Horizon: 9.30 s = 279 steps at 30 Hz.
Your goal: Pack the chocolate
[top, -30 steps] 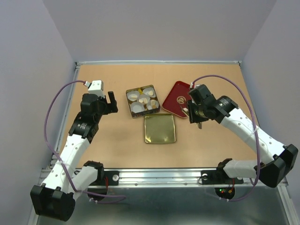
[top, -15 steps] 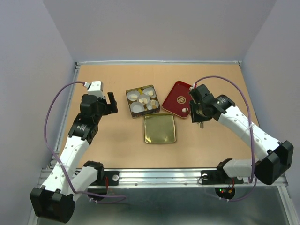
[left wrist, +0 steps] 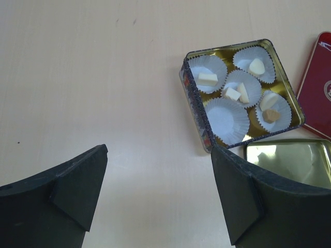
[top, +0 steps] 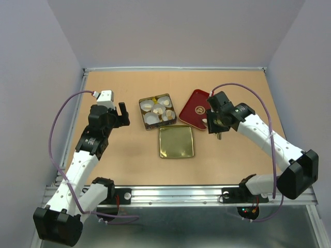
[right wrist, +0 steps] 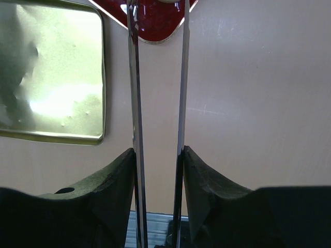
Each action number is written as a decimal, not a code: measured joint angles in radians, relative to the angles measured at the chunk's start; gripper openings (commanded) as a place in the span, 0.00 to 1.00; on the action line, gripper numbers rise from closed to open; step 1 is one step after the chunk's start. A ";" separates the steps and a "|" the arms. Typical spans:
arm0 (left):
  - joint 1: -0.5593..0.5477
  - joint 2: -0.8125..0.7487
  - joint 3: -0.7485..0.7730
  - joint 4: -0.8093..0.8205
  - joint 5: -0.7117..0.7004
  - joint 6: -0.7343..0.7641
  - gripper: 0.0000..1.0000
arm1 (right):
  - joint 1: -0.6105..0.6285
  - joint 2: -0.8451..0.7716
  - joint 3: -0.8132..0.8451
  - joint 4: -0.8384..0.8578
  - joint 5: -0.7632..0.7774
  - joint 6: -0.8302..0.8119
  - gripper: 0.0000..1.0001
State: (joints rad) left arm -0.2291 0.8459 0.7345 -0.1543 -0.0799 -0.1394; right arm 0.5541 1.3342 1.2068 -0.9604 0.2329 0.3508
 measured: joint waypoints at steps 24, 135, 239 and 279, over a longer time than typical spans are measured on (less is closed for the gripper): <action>0.000 0.000 0.000 0.000 -0.003 0.000 0.93 | -0.024 0.011 -0.039 0.015 -0.025 -0.019 0.44; 0.000 0.033 0.000 -0.001 -0.033 0.024 0.93 | -0.131 0.291 0.496 0.004 -0.179 -0.138 0.45; 0.000 -0.032 0.001 -0.052 -0.051 0.011 0.93 | -0.289 0.105 0.150 0.099 -0.324 -0.239 0.17; 0.000 -0.051 0.001 -0.075 -0.053 0.008 0.93 | 0.240 0.390 0.461 0.079 -0.325 -0.041 0.20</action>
State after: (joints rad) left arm -0.2291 0.7944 0.7353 -0.2291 -0.1326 -0.1318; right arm 0.7937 1.7241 1.6676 -0.8818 -0.0917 0.3099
